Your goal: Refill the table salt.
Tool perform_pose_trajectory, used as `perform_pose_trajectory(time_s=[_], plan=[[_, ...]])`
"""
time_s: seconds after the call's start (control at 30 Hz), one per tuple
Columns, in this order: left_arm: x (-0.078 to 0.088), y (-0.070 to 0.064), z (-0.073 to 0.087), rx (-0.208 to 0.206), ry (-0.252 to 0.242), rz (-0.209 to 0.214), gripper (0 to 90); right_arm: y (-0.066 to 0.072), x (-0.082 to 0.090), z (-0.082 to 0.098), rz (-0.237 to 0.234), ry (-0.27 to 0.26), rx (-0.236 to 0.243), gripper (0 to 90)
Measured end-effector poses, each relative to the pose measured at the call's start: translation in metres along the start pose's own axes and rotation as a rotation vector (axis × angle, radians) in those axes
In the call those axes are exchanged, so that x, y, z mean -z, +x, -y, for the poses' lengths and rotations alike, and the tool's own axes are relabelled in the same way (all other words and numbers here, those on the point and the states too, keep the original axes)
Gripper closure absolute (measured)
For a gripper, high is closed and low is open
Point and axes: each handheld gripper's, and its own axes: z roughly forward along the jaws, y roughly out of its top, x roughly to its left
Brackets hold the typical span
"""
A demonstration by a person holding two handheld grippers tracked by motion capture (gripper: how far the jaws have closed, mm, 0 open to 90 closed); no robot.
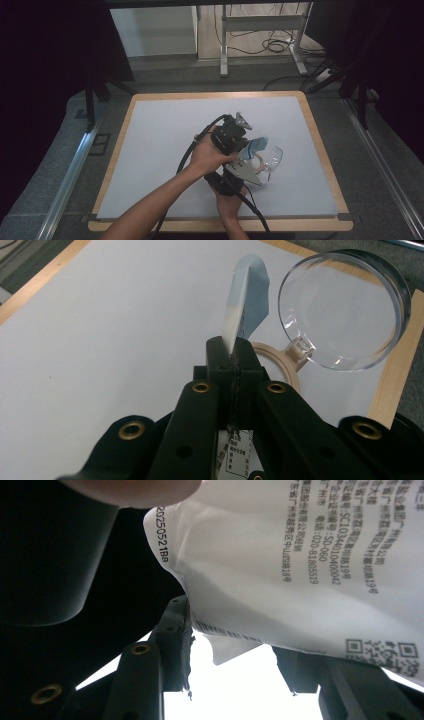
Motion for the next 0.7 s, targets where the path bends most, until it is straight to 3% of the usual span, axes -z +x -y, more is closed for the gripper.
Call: perform_pose_trajectory(time_s=[0.7], plan=[[0.0012, -0.0007, -0.0024, -0.01, 0.008, -0.003, 89.5, 0.0012, -0.0003, -0.0026, 0.003, -0.01, -0.003, 54.0]])
